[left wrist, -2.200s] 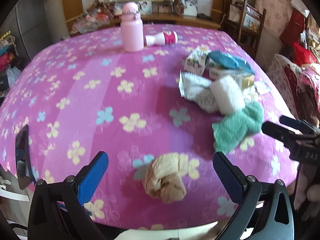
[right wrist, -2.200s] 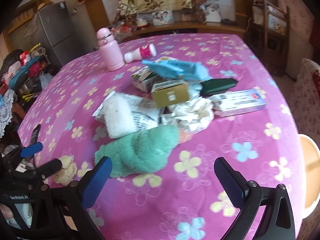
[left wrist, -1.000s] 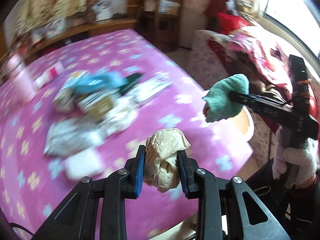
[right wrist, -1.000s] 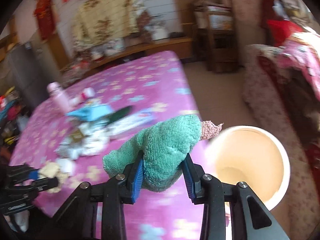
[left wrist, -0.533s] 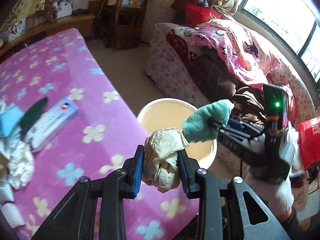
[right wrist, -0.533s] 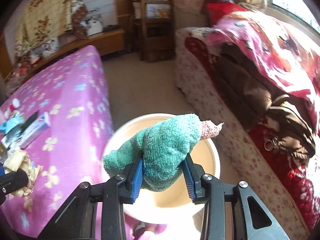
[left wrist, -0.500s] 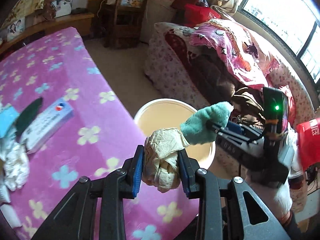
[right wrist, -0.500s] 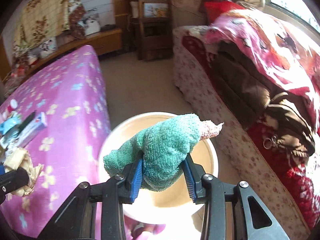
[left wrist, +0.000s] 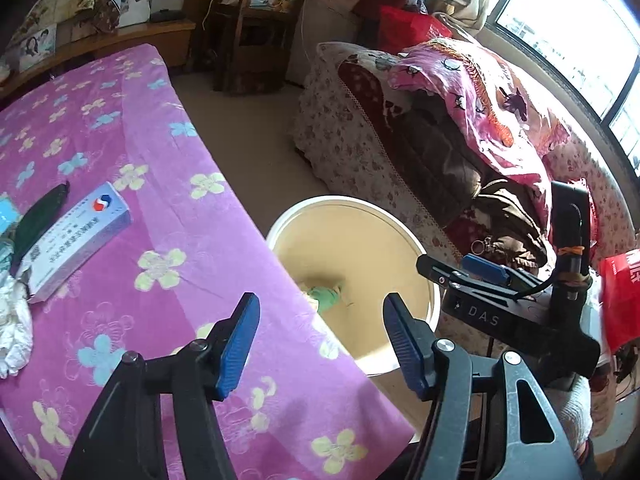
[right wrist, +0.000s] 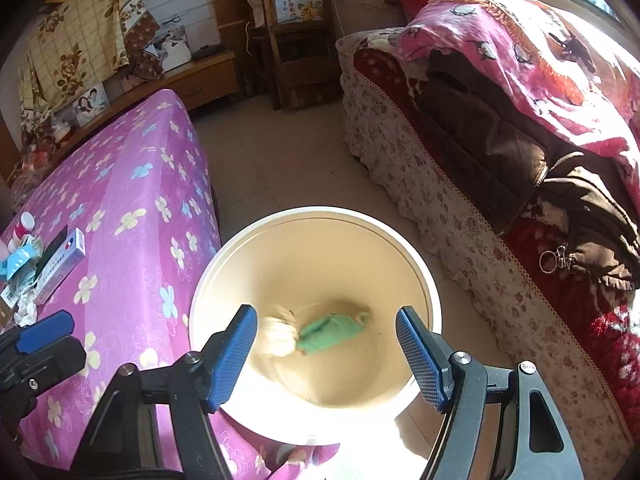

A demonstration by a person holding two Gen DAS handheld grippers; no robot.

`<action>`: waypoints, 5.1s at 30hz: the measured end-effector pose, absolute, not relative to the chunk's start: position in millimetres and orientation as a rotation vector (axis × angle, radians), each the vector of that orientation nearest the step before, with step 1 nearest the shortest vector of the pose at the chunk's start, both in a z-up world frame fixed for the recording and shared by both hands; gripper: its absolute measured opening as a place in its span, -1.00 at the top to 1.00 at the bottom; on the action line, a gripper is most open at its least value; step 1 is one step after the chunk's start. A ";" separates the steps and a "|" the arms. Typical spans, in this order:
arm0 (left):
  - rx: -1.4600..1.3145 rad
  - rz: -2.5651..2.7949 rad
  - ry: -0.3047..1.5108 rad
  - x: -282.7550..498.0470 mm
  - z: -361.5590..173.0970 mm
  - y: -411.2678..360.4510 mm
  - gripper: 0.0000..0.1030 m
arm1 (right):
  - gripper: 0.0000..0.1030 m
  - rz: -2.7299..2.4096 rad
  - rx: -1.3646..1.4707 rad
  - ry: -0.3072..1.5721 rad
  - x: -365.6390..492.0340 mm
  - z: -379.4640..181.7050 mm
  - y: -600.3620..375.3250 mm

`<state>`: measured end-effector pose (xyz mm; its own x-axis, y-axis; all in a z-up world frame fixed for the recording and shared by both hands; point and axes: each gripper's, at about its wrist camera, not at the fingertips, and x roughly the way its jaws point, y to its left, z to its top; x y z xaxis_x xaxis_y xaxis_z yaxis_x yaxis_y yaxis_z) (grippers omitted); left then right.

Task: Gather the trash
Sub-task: 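Carry both items over the cream bin and open both tools to drop them, then return to the table and grasp the white sponge with the left tool, then grasp the blue wipes packet with the right tool while the left tool holds the sponge, then move both tools over the bin and release the sponge and blue packet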

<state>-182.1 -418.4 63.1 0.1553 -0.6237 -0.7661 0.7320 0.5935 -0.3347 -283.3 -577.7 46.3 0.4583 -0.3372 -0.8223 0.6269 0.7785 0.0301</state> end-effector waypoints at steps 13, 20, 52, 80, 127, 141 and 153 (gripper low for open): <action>0.204 -0.772 0.875 -183.9 80.5 -365.2 -0.26 | -0.46 -0.563 0.302 0.847 -275.8 64.8 -543.8; 0.198 -0.689 0.841 -180.4 91.2 -321.4 -0.26 | -0.46 -0.490 0.277 0.800 -265.5 80.7 -501.9; 0.116 -0.460 0.945 -131.8 41.6 -134.3 -0.42 | -0.46 -0.095 0.197 0.869 -170.4 73.5 -336.0; 0.095 -0.497 1.025 -112.4 34.0 -113.9 -0.05 | -0.50 0.291 -0.044 1.069 32.2 45.4 -264.9; 0.183 -0.736 0.889 -175.6 97.5 -273.5 -0.04 | -0.04 -0.065 0.274 0.767 -238.8 111.2 -440.2; 0.195 -0.872 0.914 -178.8 96.1 -363.1 -0.04 | -0.09 -0.297 0.372 0.811 -274.1 89.5 -519.3; 0.218 -0.949 0.944 -184.1 75.7 -432.4 -0.05 | -0.14 -0.438 0.484 0.866 -286.1 52.2 -570.6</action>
<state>-184.1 -432.4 75.7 0.2333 -0.5957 -0.7686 0.7720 0.5940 -0.2262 -286.1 -570.6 52.2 0.5735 -0.1675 -0.8019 0.5469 0.8070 0.2226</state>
